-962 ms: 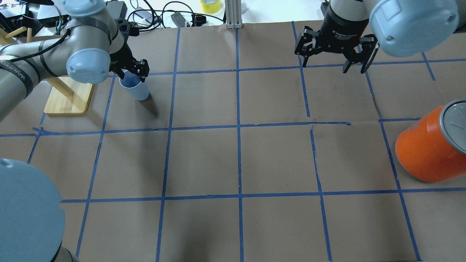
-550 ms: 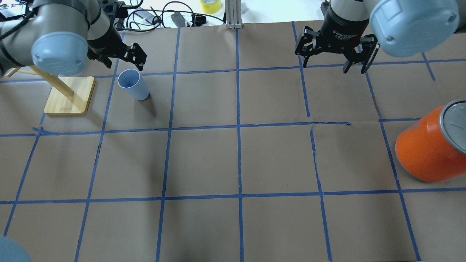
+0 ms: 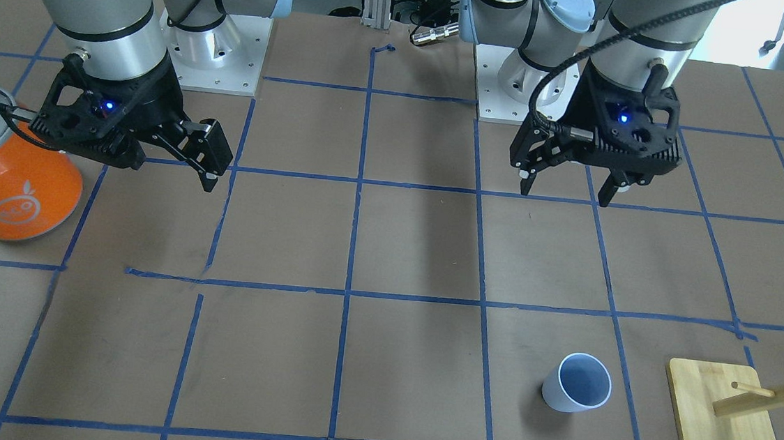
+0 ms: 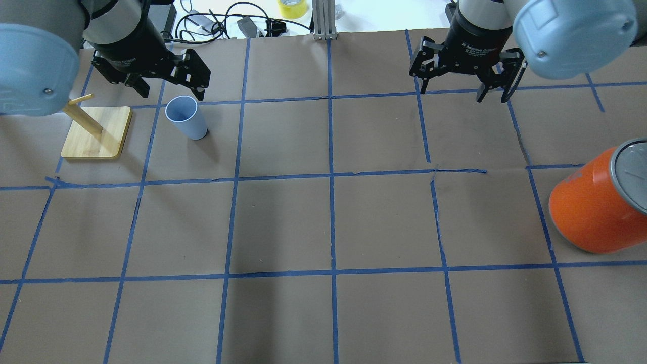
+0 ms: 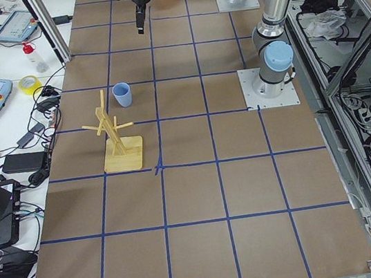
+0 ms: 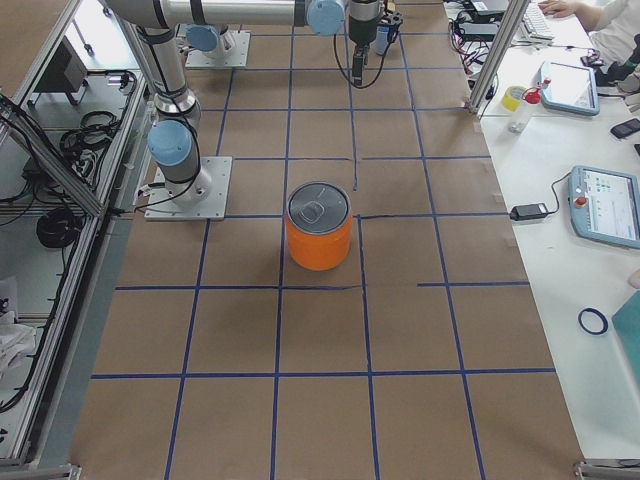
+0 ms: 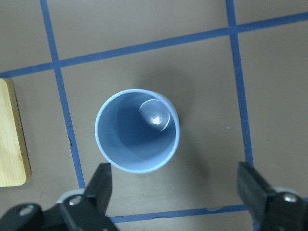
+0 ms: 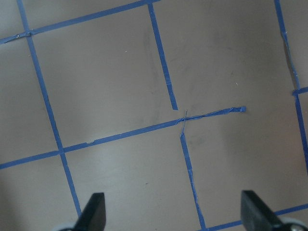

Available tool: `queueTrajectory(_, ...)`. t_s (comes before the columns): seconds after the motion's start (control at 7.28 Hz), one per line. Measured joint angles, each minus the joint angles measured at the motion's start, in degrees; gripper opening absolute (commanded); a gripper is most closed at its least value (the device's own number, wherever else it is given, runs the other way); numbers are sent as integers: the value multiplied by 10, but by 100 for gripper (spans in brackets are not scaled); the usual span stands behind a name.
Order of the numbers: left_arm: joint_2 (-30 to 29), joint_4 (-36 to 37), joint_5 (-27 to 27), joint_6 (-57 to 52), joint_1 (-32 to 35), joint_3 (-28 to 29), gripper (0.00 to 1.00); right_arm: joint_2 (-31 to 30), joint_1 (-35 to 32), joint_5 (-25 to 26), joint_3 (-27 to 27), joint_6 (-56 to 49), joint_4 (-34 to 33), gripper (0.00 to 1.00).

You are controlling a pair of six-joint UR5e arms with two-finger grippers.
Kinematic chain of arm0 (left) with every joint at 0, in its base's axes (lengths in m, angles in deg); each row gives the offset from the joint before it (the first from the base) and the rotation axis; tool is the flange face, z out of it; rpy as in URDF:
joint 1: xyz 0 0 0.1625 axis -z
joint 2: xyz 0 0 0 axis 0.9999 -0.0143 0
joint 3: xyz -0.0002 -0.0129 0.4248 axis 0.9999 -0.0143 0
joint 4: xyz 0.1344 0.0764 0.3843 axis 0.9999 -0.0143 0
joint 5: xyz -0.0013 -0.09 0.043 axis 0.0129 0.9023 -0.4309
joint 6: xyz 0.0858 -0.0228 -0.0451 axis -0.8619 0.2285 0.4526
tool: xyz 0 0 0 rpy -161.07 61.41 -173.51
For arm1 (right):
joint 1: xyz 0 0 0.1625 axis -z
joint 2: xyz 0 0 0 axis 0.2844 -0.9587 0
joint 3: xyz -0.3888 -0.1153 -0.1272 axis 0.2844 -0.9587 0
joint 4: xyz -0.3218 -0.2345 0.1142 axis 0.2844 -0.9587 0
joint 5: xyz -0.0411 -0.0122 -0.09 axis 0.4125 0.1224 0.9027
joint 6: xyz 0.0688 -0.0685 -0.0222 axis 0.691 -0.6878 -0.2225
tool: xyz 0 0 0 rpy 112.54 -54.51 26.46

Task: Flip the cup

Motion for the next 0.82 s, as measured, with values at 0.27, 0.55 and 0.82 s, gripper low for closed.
queueTrajectory(0.27, -2, -6, 0, 57, 19, 2, 100, 1, -1, -1, 0, 0, 0, 100)
queueTrajectory(0.55, -4, -7, 1, 79, 31, 5, 100, 2, 0, 0, 0, 0, 0, 100)
queueTrajectory(0.82, -5, -7, 2, 83, 33, 4, 100, 2, 0, 0, 0, 0, 0, 100)
